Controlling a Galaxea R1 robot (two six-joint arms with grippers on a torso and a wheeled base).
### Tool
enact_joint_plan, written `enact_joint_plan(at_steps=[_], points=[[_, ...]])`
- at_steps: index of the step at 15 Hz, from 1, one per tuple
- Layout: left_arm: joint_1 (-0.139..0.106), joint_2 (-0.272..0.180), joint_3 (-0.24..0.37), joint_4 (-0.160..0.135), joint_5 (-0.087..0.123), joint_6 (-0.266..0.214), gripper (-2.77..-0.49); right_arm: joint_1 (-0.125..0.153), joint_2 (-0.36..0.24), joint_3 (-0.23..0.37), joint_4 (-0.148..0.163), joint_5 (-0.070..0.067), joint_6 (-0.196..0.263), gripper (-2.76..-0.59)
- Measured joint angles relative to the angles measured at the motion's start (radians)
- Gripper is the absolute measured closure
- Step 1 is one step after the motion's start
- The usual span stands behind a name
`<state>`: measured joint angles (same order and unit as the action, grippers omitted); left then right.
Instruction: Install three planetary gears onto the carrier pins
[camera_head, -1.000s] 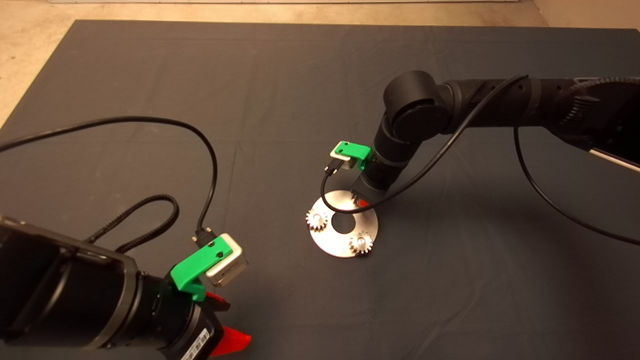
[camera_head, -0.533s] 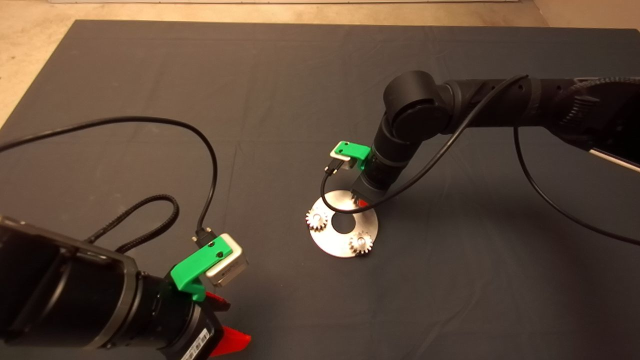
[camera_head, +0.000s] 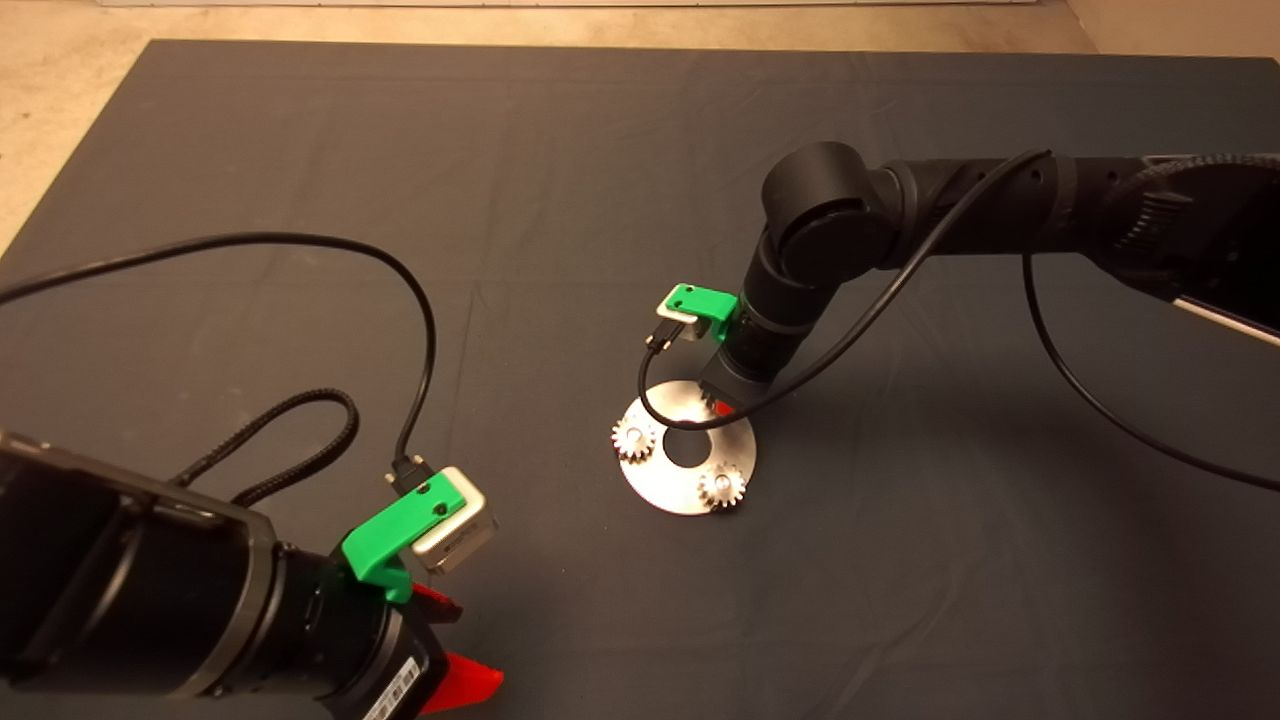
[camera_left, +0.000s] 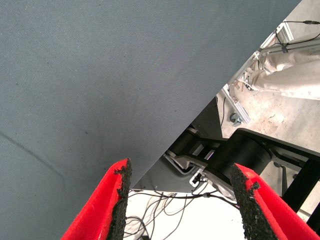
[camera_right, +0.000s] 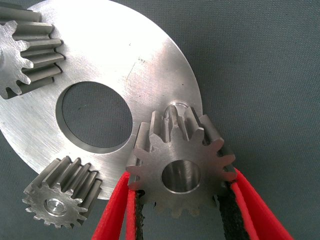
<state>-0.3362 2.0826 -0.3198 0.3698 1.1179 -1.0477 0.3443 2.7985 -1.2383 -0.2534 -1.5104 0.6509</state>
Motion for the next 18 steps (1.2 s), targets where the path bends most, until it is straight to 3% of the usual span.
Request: enact_joint_plan(at_steps=[8,11,18], points=[[0.0,0.0,0.0,0.0,0.0,0.0,-1.33,0.0,-0.001,0.0,0.0,0.001,0.0,-0.81],[0.0,-0.003,0.0,0.0,0.0,0.0,-1.33,0.001,0.002,-0.012,0.001,0.007,-0.001,-0.81],[0.0,-0.011,0.0,0.0,0.0,0.0,-1.33,0.002,0.005,-0.019,0.004,0.004,-0.004,-0.81]])
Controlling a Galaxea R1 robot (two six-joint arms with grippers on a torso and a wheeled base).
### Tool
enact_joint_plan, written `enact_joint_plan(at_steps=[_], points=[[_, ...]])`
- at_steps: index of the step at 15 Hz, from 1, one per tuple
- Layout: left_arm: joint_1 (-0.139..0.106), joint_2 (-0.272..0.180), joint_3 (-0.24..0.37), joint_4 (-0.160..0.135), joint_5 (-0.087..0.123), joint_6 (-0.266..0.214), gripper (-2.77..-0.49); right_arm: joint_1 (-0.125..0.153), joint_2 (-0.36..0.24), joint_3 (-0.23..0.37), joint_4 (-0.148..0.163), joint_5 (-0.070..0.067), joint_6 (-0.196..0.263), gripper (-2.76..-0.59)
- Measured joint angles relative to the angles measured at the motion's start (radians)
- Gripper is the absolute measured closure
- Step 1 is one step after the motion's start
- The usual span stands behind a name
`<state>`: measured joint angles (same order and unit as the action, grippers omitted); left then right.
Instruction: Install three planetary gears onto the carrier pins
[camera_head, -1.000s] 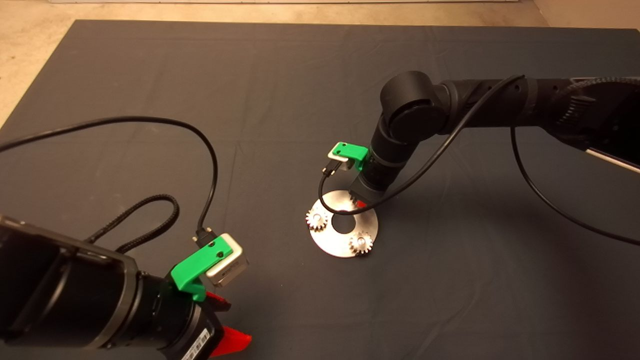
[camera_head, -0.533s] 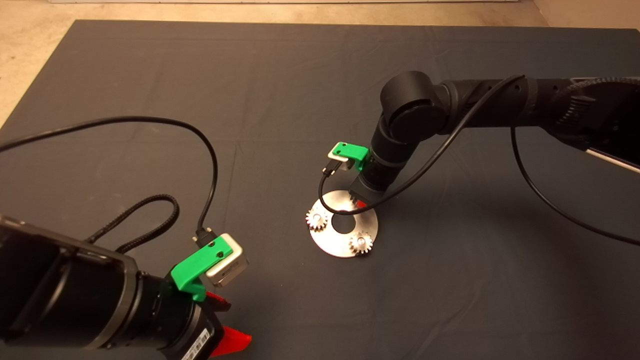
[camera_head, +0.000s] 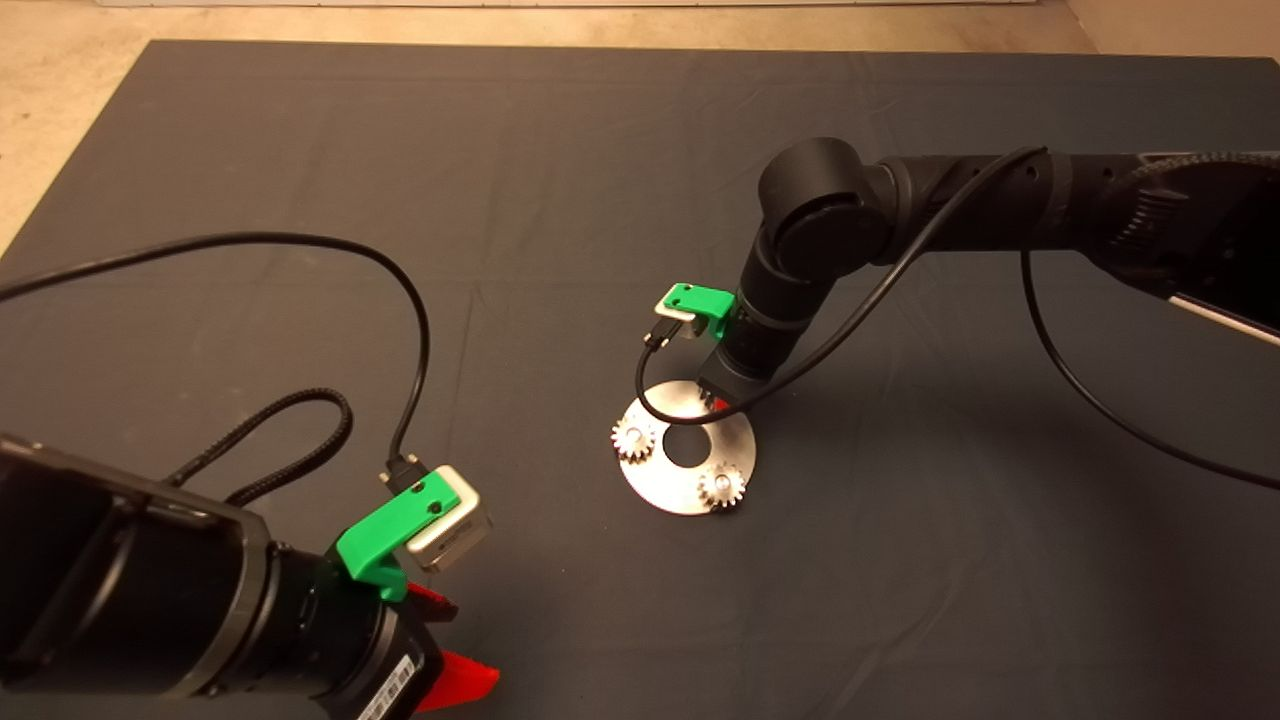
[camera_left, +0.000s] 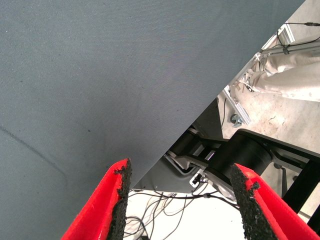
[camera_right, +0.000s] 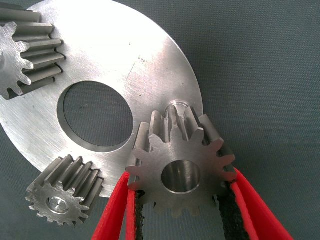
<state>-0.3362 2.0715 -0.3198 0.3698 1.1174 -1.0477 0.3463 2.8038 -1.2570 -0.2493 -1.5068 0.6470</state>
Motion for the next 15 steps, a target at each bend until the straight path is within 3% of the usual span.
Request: enact_joint_plan(at_steps=[9,15], points=[[0.0,0.0,0.0,0.0,0.0,0.0,-1.33,0.0,0.0,-0.001,0.0,0.016,0.0,-0.81],[0.0,-0.003,0.0,0.0,0.0,0.0,-1.33,-0.003,0.006,-0.01,-0.001,0.019,0.0,-0.81]])
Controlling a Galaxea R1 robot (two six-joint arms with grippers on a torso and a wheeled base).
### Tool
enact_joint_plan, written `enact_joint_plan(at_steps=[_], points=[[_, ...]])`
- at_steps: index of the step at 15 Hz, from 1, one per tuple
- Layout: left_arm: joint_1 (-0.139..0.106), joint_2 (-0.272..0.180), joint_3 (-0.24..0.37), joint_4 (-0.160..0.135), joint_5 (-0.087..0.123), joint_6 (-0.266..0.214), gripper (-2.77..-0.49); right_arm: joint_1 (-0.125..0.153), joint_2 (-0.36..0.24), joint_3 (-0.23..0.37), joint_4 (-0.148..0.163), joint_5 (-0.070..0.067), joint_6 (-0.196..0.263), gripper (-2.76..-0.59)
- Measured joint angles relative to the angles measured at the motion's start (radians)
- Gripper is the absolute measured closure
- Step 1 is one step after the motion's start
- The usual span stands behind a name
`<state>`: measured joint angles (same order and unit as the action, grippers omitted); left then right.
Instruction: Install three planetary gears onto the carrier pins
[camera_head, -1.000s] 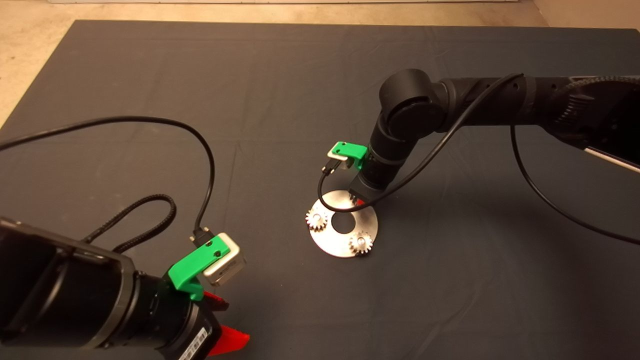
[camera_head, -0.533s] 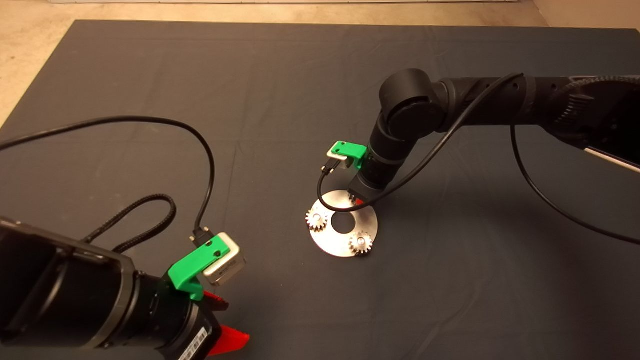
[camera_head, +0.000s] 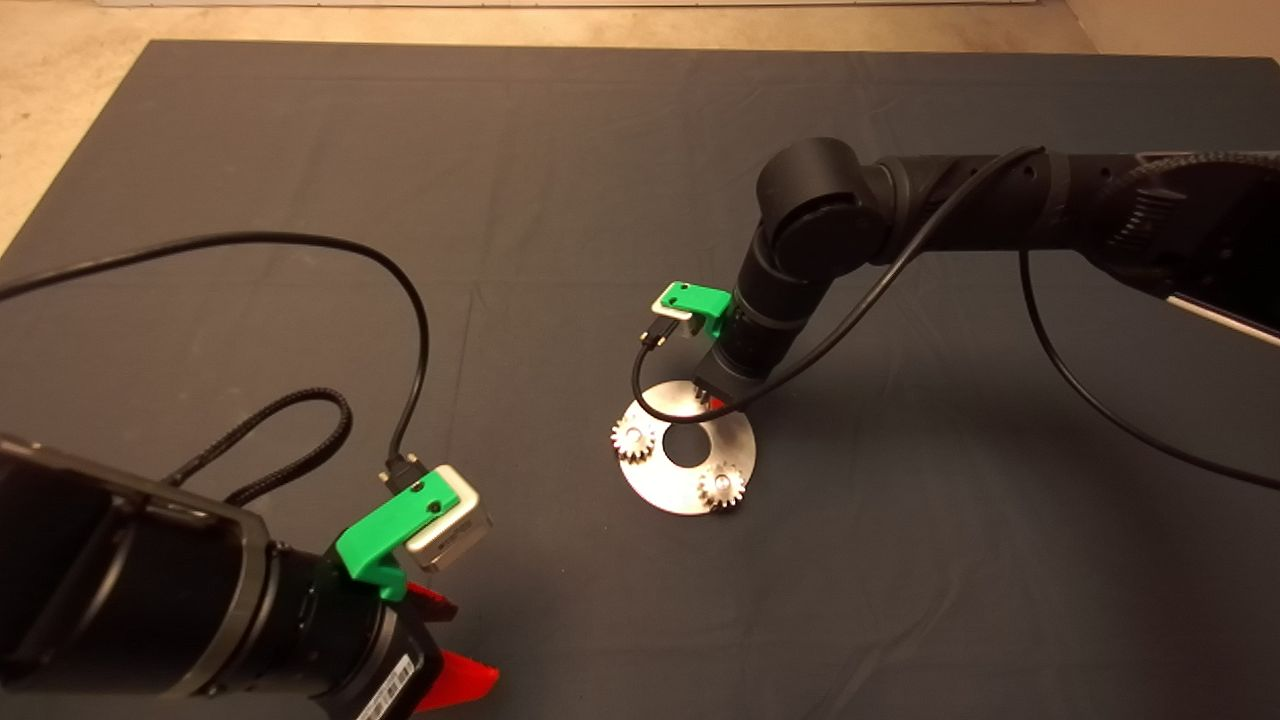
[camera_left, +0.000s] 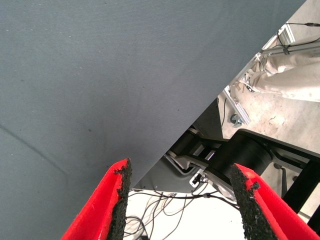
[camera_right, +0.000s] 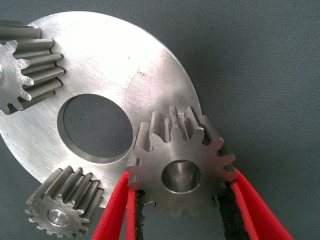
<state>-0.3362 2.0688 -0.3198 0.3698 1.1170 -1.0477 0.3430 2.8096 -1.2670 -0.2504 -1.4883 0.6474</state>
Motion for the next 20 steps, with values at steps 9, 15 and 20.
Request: enact_joint_plan(at_steps=[9,15,20], points=[[0.0,-0.006,0.0,0.0,0.0,0.0,-1.33,-0.006,0.0,-0.003,0.0,0.0,0.0,-0.81],[0.0,-0.005,0.0,0.0,-0.002,0.0,-1.33,-0.006,0.0,-0.003,0.0,0.0,0.0,-0.82],[0.0,-0.005,0.0,0.0,-0.003,0.0,-1.33,-0.006,0.003,-0.009,0.0,-0.001,0.0,-0.85]])
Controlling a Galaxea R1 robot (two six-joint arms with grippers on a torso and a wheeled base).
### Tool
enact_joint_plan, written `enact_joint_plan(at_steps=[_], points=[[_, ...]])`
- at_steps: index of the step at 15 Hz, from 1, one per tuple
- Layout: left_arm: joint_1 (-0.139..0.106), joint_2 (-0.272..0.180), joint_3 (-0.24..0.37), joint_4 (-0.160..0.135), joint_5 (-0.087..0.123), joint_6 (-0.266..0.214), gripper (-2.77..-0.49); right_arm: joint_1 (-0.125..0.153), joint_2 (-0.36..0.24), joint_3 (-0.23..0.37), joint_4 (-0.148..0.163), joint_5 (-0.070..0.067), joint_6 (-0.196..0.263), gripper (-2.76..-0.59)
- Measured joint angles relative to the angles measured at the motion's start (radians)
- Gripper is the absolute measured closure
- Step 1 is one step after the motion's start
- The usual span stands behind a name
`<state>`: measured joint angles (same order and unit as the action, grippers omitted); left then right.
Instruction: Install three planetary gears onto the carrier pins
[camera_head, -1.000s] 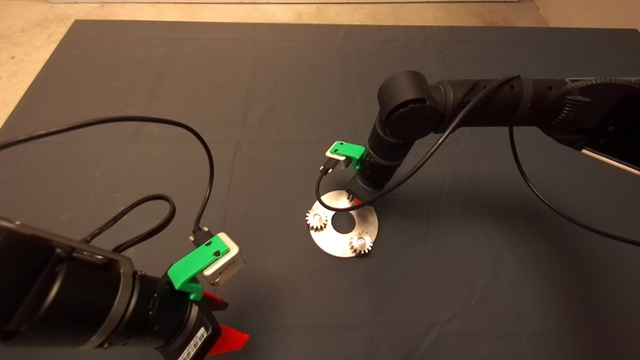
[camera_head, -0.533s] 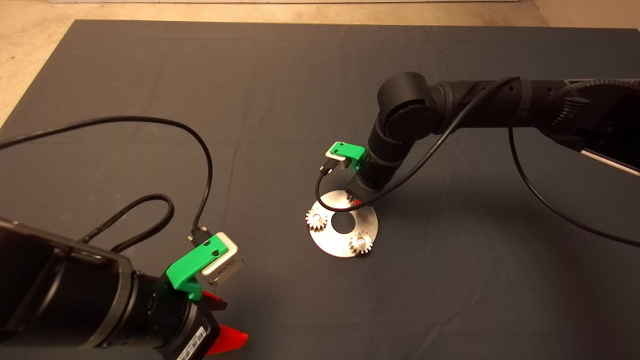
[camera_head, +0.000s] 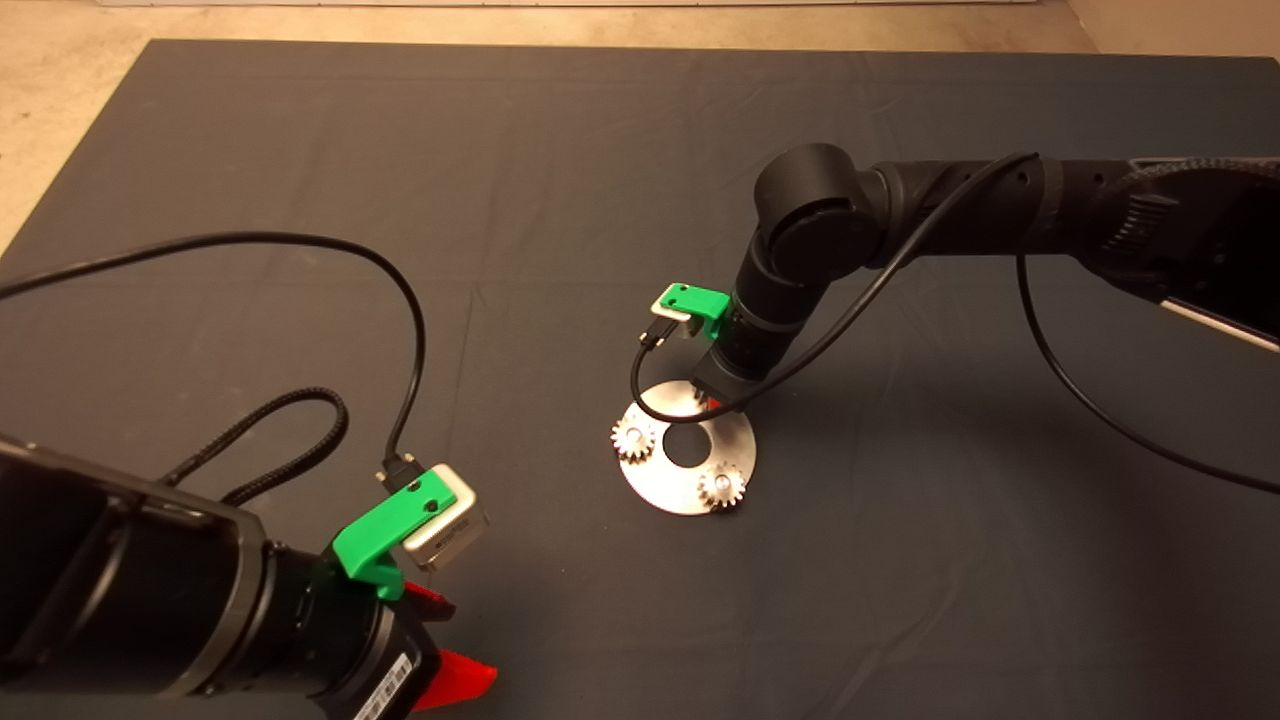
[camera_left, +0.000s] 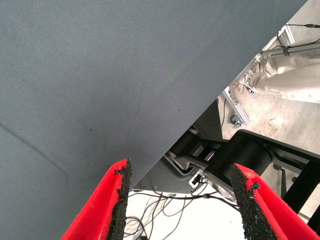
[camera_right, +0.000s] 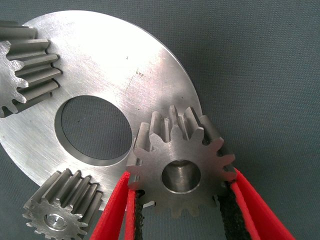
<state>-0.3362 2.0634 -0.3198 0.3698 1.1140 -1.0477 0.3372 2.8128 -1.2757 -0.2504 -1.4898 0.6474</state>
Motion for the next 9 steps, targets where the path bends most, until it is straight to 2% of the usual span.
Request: enact_joint_plan(at_steps=[9], points=[[0.0,0.0,0.0,0.0,0.0,0.0,-1.33,0.0,0.002,-0.002,0.0,0.001,0.0,-1.04]])
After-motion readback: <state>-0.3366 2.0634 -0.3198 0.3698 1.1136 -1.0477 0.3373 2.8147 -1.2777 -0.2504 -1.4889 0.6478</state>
